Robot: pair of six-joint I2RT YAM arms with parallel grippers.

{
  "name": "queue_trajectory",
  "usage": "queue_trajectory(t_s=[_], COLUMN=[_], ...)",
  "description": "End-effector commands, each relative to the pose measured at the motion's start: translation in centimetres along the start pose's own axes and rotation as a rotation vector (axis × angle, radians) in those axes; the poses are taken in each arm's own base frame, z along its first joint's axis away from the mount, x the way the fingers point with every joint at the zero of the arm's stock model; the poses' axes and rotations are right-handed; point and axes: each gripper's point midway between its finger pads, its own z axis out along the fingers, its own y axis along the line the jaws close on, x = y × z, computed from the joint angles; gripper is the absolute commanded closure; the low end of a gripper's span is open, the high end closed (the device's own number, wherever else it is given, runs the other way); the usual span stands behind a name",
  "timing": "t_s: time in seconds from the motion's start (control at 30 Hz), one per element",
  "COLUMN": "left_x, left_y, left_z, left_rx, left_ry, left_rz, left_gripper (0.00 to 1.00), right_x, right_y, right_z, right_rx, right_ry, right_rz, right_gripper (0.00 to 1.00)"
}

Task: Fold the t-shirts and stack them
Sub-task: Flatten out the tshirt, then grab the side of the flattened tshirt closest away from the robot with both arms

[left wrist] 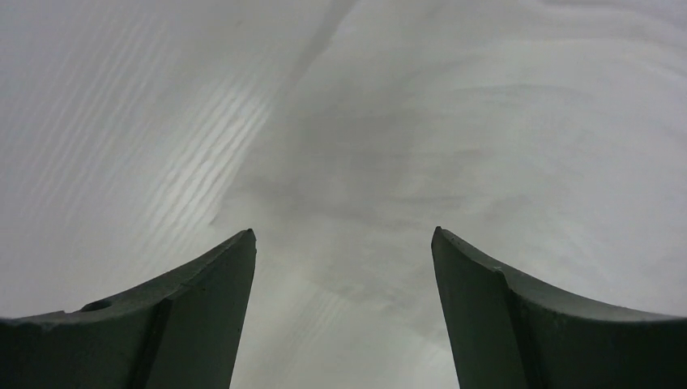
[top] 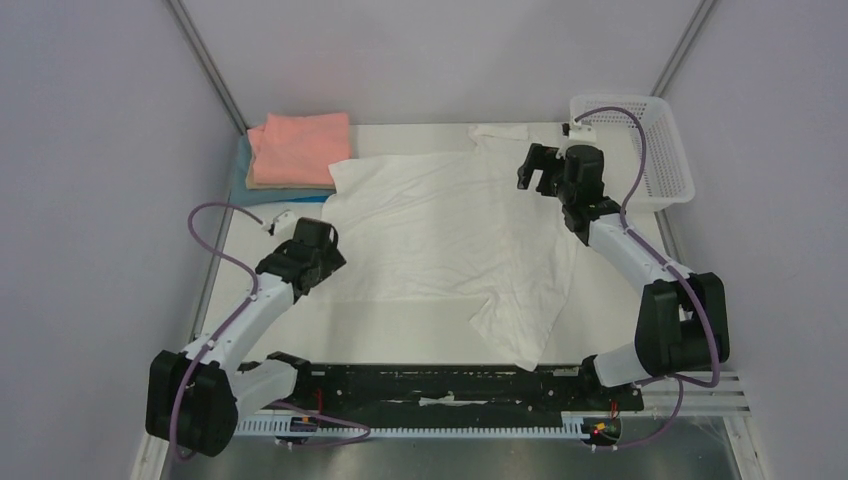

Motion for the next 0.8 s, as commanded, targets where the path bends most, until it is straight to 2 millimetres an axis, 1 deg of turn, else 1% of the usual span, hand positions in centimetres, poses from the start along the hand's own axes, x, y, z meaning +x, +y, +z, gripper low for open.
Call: queue_trajectory(t_s=[0.0,0.1,0.2,0.23,0.33,0.37,0.4,0.43,0.53,0.63,0.7,0.77], left_x=[2.5,3.2,3.8,4.0,4.5,4.6,4.7,4.9,5.1,5.4,5.7,5.8], left_y=[7.2,8.1,8.9,8.6,7.6,7.4,7.5,8.0,8.8,8.9,8.4,8.6], left_z=[-0.6,-0.6,0.3,0.7,2.0,2.3,2.4,2.4,2.6,3.1,3.4,3.6], left_rx=[-0.242,-0.231,-0.231,-0.213,-0.149,-0.142,-0.15,-0.177,-0.223,-0.214,-0.192,-0.206], left_ry=[-0.011,-0.017,-0.02,-0.015,0.011,0.02,0.03,0.042,0.043,0.047,0.07,0.076], left_rz=[-0.13,-0.184,-0.232,-0.248,-0.293,-0.302,-0.306,-0.308,-0.302,-0.316,-0.315,-0.304], left_gripper=[0.15,0.16,0.16,0.18,0.29,0.35,0.42,0.46,0.48,0.5,0.53,0.55], right_x=[0.0,0.4,0.8,0.9,1.2,1.2,1.2,1.3,1.6,1.6,1.4,1.2], right_y=[2.1,3.1,3.3,3.3,3.1,2.9,2.7,2.5,1.6,1.5,1.4,1.2], right_z=[-0.5,-0.3,-0.2,-0.3,-0.7,-0.9,-0.9,-1.0,-1.0,-1.0,-0.9,-0.9], right_rx=[-0.128,-0.182,-0.193,-0.194,-0.19,-0.185,-0.173,-0.161,-0.112,-0.102,-0.094,-0.081], right_ry=[-0.013,0.005,0.015,0.013,0.005,0.002,-0.002,0.0,0.006,0.012,0.013,0.017], right_rz=[0.046,0.061,0.072,0.076,0.08,0.079,0.078,0.079,0.08,0.085,0.081,0.082], right_gripper=[0.02,0.02,0.02,0.02,0.02,0.02,0.02,0.02,0.02,0.02,0.02,0.02])
